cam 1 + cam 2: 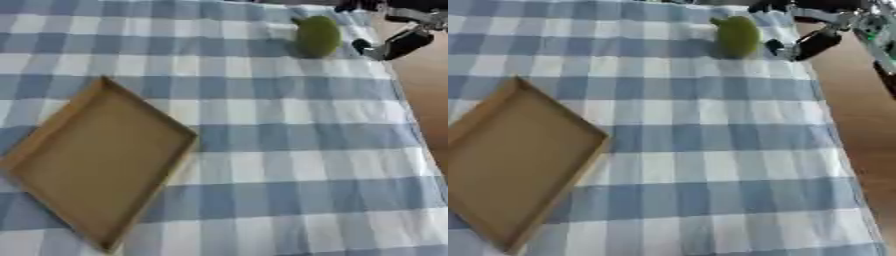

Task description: Pick up objects on the table and place them in the box.

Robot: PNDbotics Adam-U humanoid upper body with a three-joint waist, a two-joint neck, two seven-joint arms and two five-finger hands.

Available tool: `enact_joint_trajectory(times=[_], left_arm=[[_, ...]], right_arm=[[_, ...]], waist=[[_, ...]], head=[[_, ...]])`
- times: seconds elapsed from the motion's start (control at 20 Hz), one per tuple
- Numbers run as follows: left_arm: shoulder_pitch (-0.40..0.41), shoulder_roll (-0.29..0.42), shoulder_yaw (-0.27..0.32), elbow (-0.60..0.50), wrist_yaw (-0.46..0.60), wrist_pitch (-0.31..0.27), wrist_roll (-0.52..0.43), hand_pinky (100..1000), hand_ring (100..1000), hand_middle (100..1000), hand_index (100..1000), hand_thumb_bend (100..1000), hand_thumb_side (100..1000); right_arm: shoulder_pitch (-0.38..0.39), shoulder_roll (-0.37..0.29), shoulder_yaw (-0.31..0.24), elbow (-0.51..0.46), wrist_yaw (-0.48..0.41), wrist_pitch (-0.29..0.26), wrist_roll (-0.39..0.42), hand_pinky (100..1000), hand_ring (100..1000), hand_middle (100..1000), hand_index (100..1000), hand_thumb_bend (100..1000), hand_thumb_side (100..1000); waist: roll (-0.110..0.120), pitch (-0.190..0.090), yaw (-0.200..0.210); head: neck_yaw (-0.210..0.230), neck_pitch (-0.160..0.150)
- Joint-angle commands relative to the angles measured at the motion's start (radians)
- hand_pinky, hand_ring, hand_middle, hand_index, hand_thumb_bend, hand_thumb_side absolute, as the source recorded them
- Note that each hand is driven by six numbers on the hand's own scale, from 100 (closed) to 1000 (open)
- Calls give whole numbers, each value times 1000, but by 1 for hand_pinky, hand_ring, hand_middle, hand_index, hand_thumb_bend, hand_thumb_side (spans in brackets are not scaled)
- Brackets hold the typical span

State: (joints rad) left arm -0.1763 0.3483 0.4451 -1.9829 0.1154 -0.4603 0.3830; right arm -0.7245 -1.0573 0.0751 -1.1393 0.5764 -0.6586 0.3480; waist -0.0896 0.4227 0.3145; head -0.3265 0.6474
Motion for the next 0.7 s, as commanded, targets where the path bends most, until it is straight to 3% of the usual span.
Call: enact_joint_trajectory(times=[0.05,0.7], left_arm=[[-5,13,5,-17,1,0,-5,682,563,580,616,398,674],[-7,5,5,-17,2,4,-13,683,562,582,615,392,680]], right_arm=[[-28,-19,-13,25,-37,8,27,842,873,879,1000,100,245],[-84,21,-24,84,-66,45,87,853,891,901,1000,100,230]], waist=[[2,-17,1],[-3,-4,8]], head=[[-2,-16],[-5,-24]])
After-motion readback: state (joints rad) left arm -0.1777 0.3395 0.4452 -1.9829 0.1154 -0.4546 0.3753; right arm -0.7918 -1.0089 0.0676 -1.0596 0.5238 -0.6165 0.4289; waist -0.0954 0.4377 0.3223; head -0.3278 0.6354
